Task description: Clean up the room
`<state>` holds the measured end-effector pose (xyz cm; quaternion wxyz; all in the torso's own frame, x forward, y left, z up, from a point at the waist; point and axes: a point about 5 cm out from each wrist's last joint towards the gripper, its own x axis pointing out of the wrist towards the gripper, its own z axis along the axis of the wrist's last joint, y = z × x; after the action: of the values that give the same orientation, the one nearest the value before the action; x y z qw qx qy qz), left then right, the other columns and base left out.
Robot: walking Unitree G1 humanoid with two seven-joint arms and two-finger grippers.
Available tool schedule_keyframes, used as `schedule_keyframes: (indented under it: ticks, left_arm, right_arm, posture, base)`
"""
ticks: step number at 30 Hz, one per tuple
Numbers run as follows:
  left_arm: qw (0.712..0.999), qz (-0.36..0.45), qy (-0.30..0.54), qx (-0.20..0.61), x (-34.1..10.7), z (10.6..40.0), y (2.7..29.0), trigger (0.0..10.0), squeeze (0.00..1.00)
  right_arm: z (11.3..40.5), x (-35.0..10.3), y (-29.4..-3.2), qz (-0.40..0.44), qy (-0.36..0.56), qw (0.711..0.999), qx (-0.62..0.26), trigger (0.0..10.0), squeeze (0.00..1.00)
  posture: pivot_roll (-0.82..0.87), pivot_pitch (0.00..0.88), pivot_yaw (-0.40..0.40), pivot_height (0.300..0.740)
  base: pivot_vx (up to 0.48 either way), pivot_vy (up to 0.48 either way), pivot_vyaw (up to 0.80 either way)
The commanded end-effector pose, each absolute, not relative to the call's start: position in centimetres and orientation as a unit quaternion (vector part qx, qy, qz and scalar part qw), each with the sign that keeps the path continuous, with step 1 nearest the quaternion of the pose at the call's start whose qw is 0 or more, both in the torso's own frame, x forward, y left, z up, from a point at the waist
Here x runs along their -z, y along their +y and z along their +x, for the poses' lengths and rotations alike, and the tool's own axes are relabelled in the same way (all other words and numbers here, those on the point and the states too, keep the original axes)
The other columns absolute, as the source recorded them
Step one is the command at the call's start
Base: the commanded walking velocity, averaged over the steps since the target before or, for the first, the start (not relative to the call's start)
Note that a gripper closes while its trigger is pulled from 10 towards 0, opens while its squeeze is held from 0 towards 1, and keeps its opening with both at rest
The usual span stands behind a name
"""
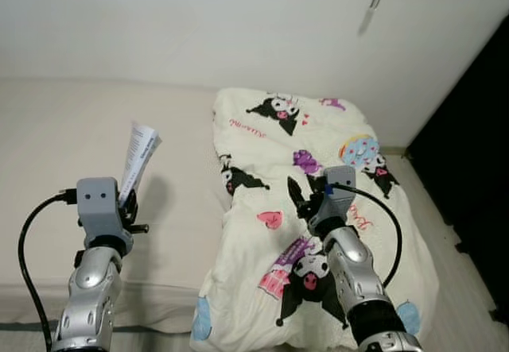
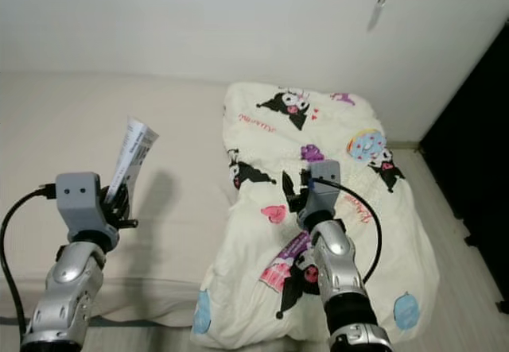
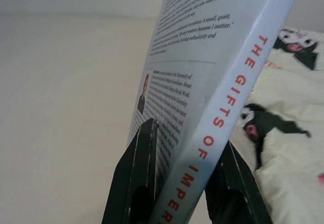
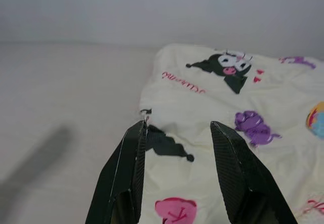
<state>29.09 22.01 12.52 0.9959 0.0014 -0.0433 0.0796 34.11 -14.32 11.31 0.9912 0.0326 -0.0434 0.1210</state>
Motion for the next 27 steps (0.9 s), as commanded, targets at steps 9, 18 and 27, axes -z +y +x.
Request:
schedule_keyframes:
  ticks: [9, 18, 27]
  left_arm:
    - [0.997, 0.023, -0.040, -0.058, -11.4, 28.5, 21.5, 10.0, 0.00]
    - [0.999, 0.025, -0.017, -0.040, -9.7, 28.0, 20.4, 10.0, 0.00]
    - [0.999, 0.030, -0.002, -0.023, -8.3, 27.7, 19.5, 10.0, 0.00]
  right_arm:
    - [33.3, -10.0, -14.6, 0.033, -0.022, 0.992, -0.122, 10.0, 0.00]
    - [32.4, -7.4, -14.8, 0.019, 0.032, 0.994, -0.105, 10.0, 0.00]
    - [31.1, -5.0, -16.4, 0.023, 0.072, 0.996, -0.049, 10.0, 0.00]
  posture:
    - [0.05, 0.112, -0.067, 0.740]
    - [0.04, 0.107, -0.064, 0.740]
    - [0.04, 0.105, -0.058, 0.740]
  base:
    - [0.000, 0.000, 0.00]
    - [0.000, 0.000, 0.00]
    - [0.000, 0.000, -0.09]
